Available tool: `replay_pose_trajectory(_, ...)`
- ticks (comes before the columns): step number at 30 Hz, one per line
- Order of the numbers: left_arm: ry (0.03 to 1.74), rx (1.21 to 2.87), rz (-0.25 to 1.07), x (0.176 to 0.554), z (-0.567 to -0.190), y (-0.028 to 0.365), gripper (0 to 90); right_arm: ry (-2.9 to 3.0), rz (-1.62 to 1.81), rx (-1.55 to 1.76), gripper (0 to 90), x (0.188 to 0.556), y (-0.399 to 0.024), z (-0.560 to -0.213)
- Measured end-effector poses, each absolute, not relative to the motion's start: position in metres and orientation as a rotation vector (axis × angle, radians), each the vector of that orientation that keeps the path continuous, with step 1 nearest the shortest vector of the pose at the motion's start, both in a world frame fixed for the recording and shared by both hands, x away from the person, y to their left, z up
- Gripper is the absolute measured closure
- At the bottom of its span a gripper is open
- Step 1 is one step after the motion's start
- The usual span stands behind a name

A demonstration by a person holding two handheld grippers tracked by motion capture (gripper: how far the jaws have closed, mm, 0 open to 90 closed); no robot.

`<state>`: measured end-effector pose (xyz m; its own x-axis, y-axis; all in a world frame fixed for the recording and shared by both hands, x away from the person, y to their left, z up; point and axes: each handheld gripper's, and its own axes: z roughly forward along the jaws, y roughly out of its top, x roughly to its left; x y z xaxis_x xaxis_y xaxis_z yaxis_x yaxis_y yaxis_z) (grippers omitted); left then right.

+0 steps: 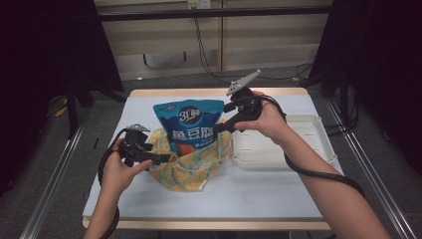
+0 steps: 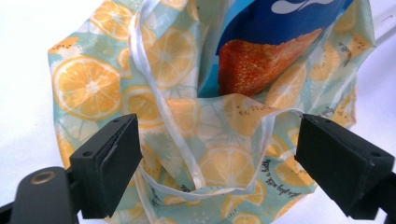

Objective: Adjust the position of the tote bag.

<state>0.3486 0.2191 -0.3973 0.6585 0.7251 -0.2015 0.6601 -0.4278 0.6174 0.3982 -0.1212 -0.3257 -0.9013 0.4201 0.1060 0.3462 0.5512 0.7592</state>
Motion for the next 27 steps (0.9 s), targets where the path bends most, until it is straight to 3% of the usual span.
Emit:
replay_pose_trajectory(10,1.084,2.18,0.127,0.348,-0.4,0.225,15.7,2.712,1.28,0.66,20.8,0.406,-0.106,-0.32)
replay_pose_trajectory(13,1.091,2.174,0.113,0.347,-0.402,0.223,15.5,2.726,1.302,0.634,28.1,0.407,-0.104,-0.317)
replay_pose_trajectory(27,1.063,2.202,0.126,0.346,-0.4,0.219,13.0,2.737,1.241,0.633,28.5,0.41,-0.097,-0.305)
